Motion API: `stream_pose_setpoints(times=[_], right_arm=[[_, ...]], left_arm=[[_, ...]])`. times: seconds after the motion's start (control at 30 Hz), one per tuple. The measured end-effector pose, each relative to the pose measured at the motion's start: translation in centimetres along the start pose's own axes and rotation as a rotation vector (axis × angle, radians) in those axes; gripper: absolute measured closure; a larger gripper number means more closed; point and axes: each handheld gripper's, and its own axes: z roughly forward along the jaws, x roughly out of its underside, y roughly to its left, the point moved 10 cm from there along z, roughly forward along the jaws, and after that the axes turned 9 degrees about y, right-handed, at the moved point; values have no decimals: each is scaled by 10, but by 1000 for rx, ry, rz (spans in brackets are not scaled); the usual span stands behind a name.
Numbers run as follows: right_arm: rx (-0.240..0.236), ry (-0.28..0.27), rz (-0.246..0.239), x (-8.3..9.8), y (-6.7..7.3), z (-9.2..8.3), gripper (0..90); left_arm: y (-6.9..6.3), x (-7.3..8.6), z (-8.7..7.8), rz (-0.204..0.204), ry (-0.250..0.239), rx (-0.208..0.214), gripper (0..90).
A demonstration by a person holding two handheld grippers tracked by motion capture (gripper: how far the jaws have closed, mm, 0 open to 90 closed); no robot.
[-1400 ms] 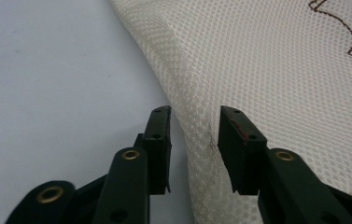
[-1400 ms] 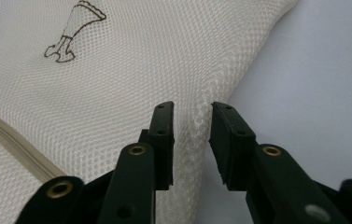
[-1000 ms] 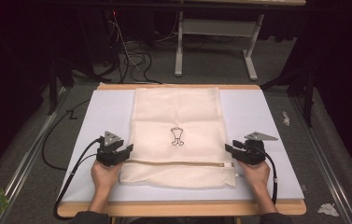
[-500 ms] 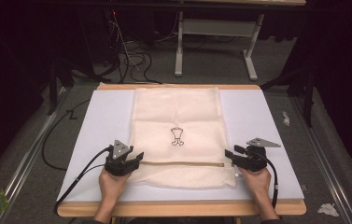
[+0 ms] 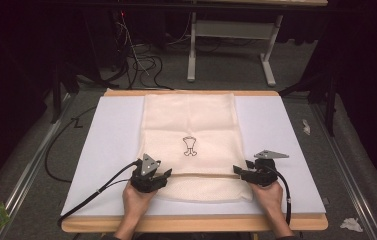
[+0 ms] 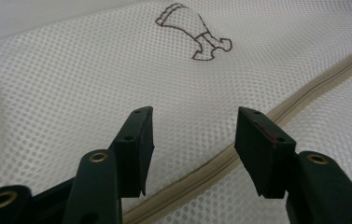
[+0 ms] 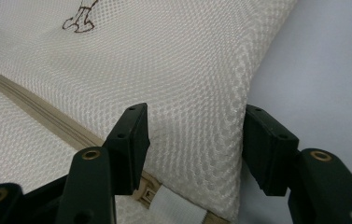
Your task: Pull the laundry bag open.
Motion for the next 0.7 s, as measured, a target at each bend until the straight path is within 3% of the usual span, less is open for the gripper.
stream_pose_setpoints(times=[0.2, 0.4, 0.47, 0.57, 0.7], right_arm=[[17, 20, -20, -1, 3, 2, 522], [107, 56, -100, 1, 2, 2, 670], [108, 58, -104, 1, 2, 2, 690], [90, 61, -125, 2, 3, 1, 844], [73, 59, -134, 1, 4, 1, 872]], left_arm=[[-8, -2, 13, 1, 21, 25, 470], [-11, 0, 21, 1, 47, 27, 474], [-11, -1, 22, -5, 44, 30, 474], [-10, -1, 22, -11, 55, 34, 473], [-10, -2, 22, -12, 51, 35, 476]])
